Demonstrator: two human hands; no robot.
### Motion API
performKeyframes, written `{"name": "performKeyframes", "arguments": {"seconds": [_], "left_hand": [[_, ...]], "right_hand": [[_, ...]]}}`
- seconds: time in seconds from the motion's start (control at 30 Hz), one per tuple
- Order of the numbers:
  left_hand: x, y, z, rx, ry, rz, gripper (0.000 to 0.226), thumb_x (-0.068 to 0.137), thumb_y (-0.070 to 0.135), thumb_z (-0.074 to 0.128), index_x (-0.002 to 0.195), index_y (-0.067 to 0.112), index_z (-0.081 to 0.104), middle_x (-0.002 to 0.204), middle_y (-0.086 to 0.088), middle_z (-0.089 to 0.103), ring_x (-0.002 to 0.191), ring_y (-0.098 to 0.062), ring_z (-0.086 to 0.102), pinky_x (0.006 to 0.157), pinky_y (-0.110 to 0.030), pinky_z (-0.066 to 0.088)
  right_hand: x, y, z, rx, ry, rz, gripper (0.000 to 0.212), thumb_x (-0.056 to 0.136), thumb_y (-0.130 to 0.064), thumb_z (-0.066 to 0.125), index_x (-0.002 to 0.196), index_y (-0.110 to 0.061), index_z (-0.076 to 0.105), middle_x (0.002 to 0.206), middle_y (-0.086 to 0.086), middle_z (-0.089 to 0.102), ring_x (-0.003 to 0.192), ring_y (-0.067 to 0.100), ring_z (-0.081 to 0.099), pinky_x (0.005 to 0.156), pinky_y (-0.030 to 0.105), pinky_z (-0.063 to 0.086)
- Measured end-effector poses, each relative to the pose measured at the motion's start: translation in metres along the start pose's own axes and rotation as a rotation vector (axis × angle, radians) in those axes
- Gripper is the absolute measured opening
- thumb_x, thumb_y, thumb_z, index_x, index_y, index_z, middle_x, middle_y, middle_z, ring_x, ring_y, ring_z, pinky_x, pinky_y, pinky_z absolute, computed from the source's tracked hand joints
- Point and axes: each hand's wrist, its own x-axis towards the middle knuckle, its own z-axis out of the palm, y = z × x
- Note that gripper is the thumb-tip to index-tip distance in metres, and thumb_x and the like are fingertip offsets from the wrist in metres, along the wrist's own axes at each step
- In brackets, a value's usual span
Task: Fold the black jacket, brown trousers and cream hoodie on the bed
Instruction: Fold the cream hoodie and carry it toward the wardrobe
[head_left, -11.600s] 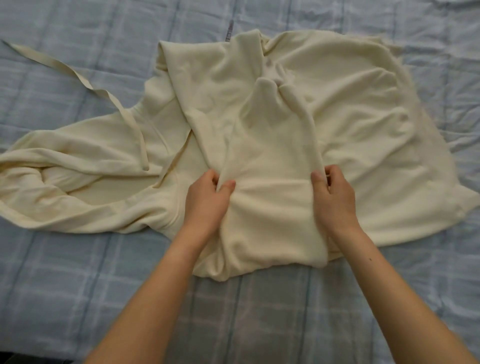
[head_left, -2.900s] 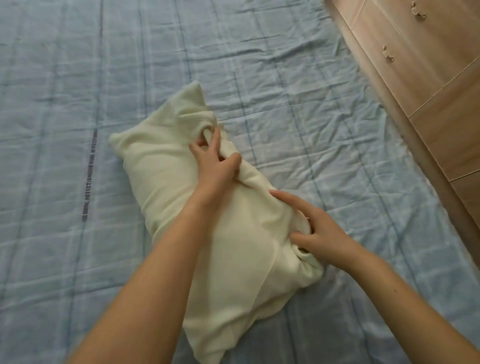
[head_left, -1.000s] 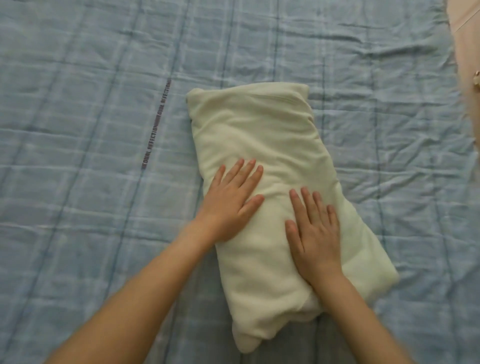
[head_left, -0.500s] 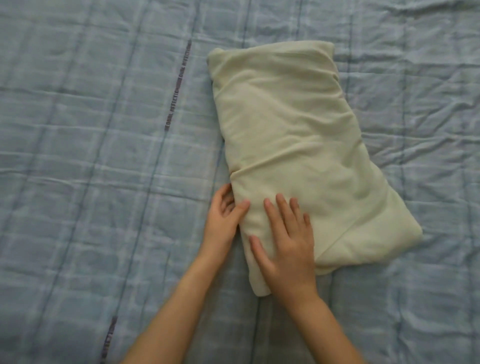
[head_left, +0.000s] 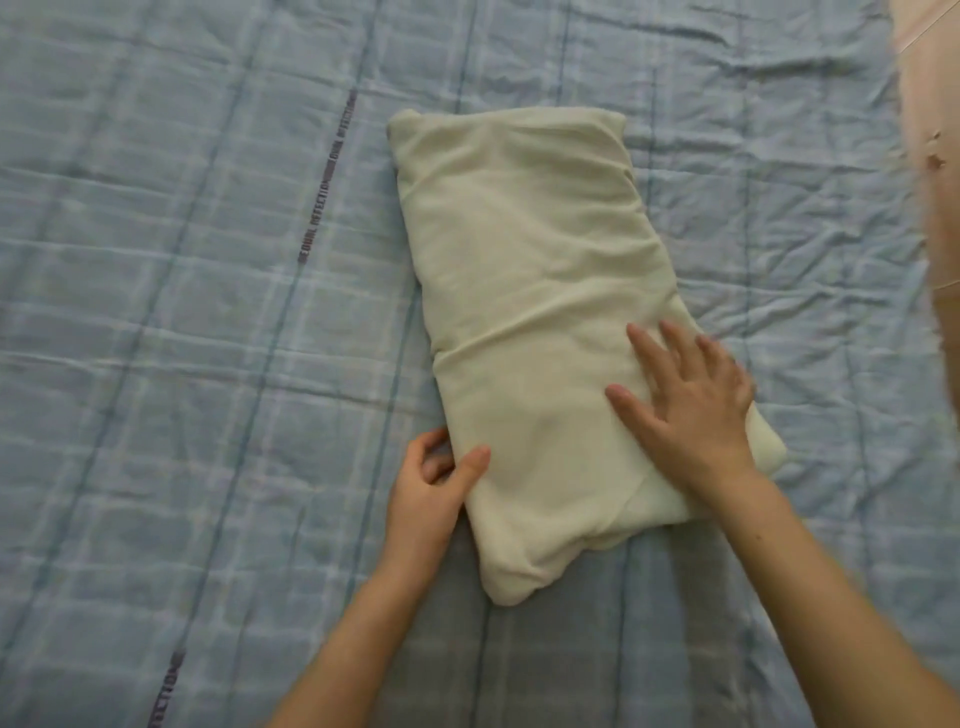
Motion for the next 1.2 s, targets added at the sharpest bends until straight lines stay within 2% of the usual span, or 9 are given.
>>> {"name": "performKeyframes", "arguments": {"seconds": [0.17, 0.3, 0.37, 0.47, 0.6, 0.77, 0.9, 1.03, 1.2], "left_hand": [[0.017, 0.010, 0.023, 0.171, -0.040, 0.145, 0.086, 0.074, 0.023, 0.081, 0.141, 0.023, 0.029, 0.123, 0.007, 0.056, 0.105, -0.012, 0.062, 0.087, -0.023, 0.050], [0.020, 0.011, 0.019, 0.274, -0.015, 0.253, 0.078, 0.076, 0.009, 0.081, 0.140, 0.015, 0.035, 0.124, 0.002, 0.055, 0.106, -0.011, 0.058, 0.083, -0.009, 0.046], [0.017, 0.015, 0.006, 0.277, -0.008, 0.254, 0.073, 0.076, 0.008, 0.081, 0.138, 0.011, 0.044, 0.127, -0.002, 0.060, 0.109, -0.016, 0.061, 0.093, -0.021, 0.050], [0.008, 0.022, -0.023, 0.255, -0.010, 0.228, 0.062, 0.075, 0.014, 0.084, 0.130, 0.015, 0.054, 0.121, -0.003, 0.066, 0.108, -0.020, 0.065, 0.095, -0.036, 0.053], [-0.016, 0.015, -0.079, 0.323, -0.024, 0.189, 0.063, 0.073, 0.021, 0.085, 0.129, 0.020, 0.058, 0.117, 0.005, 0.069, 0.101, -0.002, 0.066, 0.085, -0.019, 0.054], [-0.051, -0.028, -0.116, 0.390, -0.048, 0.099, 0.050, 0.082, 0.002, 0.074, 0.129, 0.007, 0.055, 0.121, -0.011, 0.067, 0.107, -0.022, 0.066, 0.089, -0.026, 0.054], [-0.060, -0.031, -0.132, 0.379, -0.169, 0.086, 0.065, 0.079, 0.012, 0.080, 0.131, 0.028, 0.044, 0.119, -0.007, 0.067, 0.098, -0.003, 0.068, 0.080, -0.018, 0.054], [-0.078, -0.029, -0.141, 0.480, -0.264, 0.095, 0.103, 0.057, 0.044, 0.082, 0.138, 0.058, 0.019, 0.127, 0.006, 0.061, 0.112, -0.004, 0.063, 0.094, -0.022, 0.051], [-0.084, -0.017, -0.142, 0.513, -0.329, 0.223, 0.086, 0.066, 0.023, 0.080, 0.136, 0.053, 0.040, 0.136, 0.013, 0.056, 0.119, -0.005, 0.058, 0.100, -0.030, 0.050]], "right_hand": [[0.003, 0.019, 0.005, 0.127, -0.112, -0.070, 0.071, 0.084, -0.081, 0.031, 0.149, -0.056, 0.018, 0.165, -0.003, 0.012, 0.147, 0.026, 0.025, 0.114, 0.044, 0.025], [-0.008, 0.014, 0.001, 0.155, -0.071, -0.044, 0.069, 0.087, -0.065, 0.049, 0.150, -0.049, 0.026, 0.162, 0.000, 0.020, 0.146, 0.020, 0.027, 0.111, 0.044, 0.031], [-0.021, 0.008, 0.002, 0.224, -0.036, -0.026, 0.067, 0.087, -0.057, 0.059, 0.149, -0.045, 0.034, 0.157, 0.000, 0.027, 0.143, 0.020, 0.033, 0.112, 0.041, 0.033], [-0.049, -0.007, 0.006, 0.382, -0.011, 0.013, 0.065, 0.083, -0.045, 0.072, 0.143, -0.036, 0.048, 0.146, 0.001, 0.036, 0.134, 0.017, 0.042, 0.109, 0.022, 0.030], [-0.113, -0.032, 0.026, 0.546, 0.079, -0.001, 0.064, 0.076, -0.025, 0.084, 0.135, -0.024, 0.059, 0.133, 0.004, 0.046, 0.124, 0.014, 0.047, 0.103, 0.001, 0.023], [-0.182, -0.048, 0.053, 0.553, 0.166, 0.071, 0.068, 0.075, -0.022, 0.085, 0.137, -0.023, 0.056, 0.140, 0.005, 0.044, 0.129, 0.016, 0.044, 0.107, 0.008, 0.027], [-0.183, -0.044, 0.051, 0.518, 0.135, 0.271, 0.081, 0.074, -0.040, 0.083, 0.144, -0.043, 0.042, 0.151, 0.008, 0.029, 0.137, 0.026, 0.039, 0.110, 0.033, 0.036], [-0.196, -0.041, 0.050, 0.613, -0.006, 0.235, 0.081, 0.080, -0.047, 0.077, 0.144, -0.060, 0.028, 0.140, -0.002, 0.052, 0.124, 0.015, 0.053, 0.097, 0.020, 0.037], [-0.216, -0.037, 0.034, 0.874, -0.122, 0.197, 0.091, 0.074, -0.022, 0.085, 0.143, -0.052, 0.034, 0.140, -0.031, 0.042, 0.128, -0.005, 0.045, 0.099, 0.003, 0.035]]}}
